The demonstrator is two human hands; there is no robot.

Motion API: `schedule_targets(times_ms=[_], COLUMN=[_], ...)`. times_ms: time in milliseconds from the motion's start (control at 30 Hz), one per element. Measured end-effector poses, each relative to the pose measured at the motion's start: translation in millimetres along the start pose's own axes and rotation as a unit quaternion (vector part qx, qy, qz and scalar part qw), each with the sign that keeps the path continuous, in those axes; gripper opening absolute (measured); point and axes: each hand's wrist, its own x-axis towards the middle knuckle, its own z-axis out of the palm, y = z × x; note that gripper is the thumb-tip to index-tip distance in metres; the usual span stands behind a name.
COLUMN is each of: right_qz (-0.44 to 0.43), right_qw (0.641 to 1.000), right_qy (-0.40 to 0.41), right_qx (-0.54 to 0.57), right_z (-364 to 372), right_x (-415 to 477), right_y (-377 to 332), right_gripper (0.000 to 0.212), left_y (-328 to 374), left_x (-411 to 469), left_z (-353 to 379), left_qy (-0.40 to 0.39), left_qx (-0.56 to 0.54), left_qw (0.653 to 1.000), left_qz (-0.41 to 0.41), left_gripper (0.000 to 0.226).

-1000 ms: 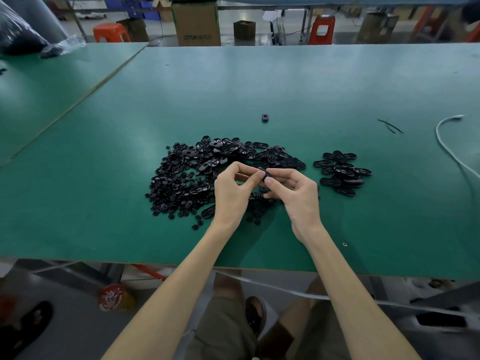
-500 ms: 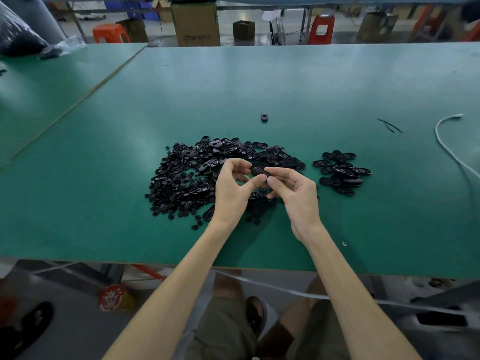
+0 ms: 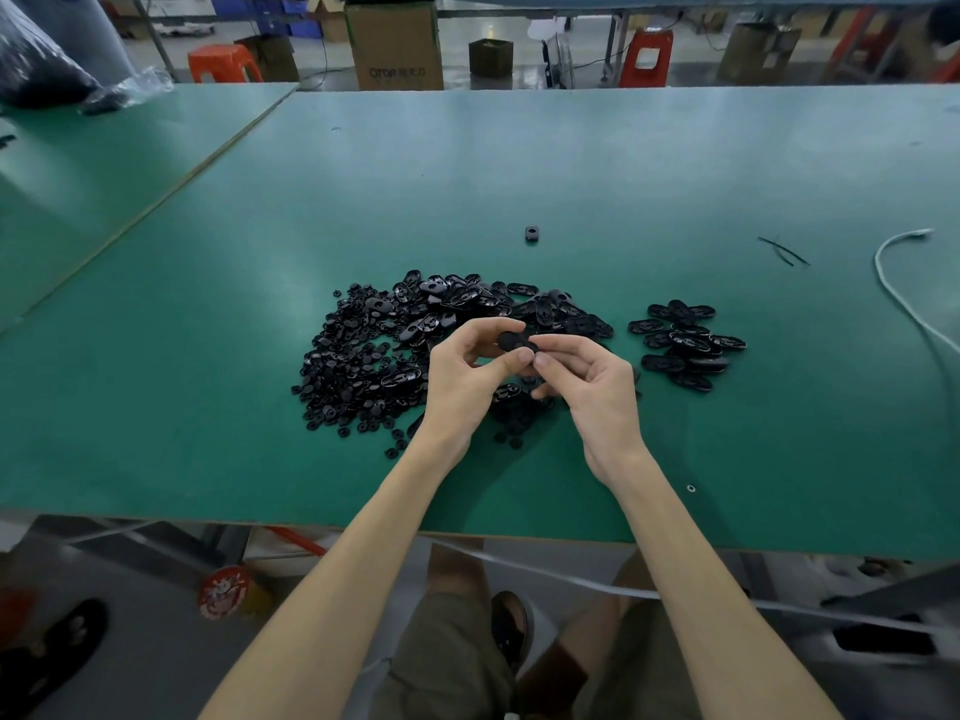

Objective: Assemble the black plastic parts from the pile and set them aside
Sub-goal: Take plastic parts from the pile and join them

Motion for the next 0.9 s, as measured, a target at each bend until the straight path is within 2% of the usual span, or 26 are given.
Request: schedule_targets(times_ms=[200,400,533,900], right_qz=[-0.004,-0.005,-0.014,-0.037], right_qw=[1.000,1.000,1.000,0.999], right_qy=[-0.010,-0.014,-0.004,0.029], right_qx=[0.010,0.009,0.011,0.004], right_z=[1.1,1.0,1.4,0.4], right_x=[-1.1,-1.9,-1.9,0.8], right_y=[-1.1,-1.2,-0.5,2.3], right_gripper=[0.013,0.012,0.012,0.014], left_y=[-0.8,0.8,0.6,5.0], left_x=[1.0,-0.6,-0.4,-2.2], left_z=[-1.0,-0.8,-1.5,1.2], left_qy=[-0.007,-0.007,-0.014,-0.036], left_qx=[-0.029,-0.029,-0.025,-0.043], left_qw=[0.999,0.999,0.999,0.998], left_qz=[-0.018,-0.013,-0.019,-0.031], left_gripper=[0.033,0.023,0.017,0.019])
